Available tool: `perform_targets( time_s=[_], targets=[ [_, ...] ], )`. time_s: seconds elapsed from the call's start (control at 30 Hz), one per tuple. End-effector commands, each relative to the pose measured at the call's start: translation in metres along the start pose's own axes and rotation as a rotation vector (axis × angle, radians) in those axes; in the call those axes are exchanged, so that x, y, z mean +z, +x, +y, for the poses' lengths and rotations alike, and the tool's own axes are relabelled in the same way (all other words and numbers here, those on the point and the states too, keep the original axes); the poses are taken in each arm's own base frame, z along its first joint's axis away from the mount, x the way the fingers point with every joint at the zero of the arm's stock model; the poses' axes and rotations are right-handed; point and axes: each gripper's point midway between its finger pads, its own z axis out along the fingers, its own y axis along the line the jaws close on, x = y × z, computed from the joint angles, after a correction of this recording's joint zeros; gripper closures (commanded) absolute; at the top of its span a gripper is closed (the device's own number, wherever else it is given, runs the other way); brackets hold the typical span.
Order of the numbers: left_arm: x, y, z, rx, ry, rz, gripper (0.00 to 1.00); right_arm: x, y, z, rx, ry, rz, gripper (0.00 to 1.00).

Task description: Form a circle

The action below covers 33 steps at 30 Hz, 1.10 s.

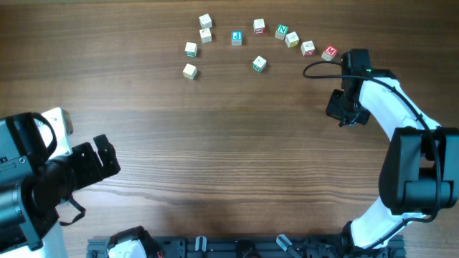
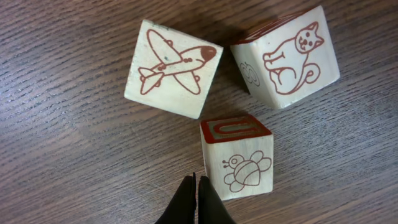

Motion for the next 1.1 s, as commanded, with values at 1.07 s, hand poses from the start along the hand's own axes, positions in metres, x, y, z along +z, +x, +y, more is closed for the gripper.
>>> perform_targets(
  time_s=[1.07],
  targets=[
    [0.0, 0.001, 0.003, -0.016, -0.012, -0.006, 0.0, -0.004, 0.001, 0.026, -0.161, -0.141, 0.006, 0.96]
  ],
)
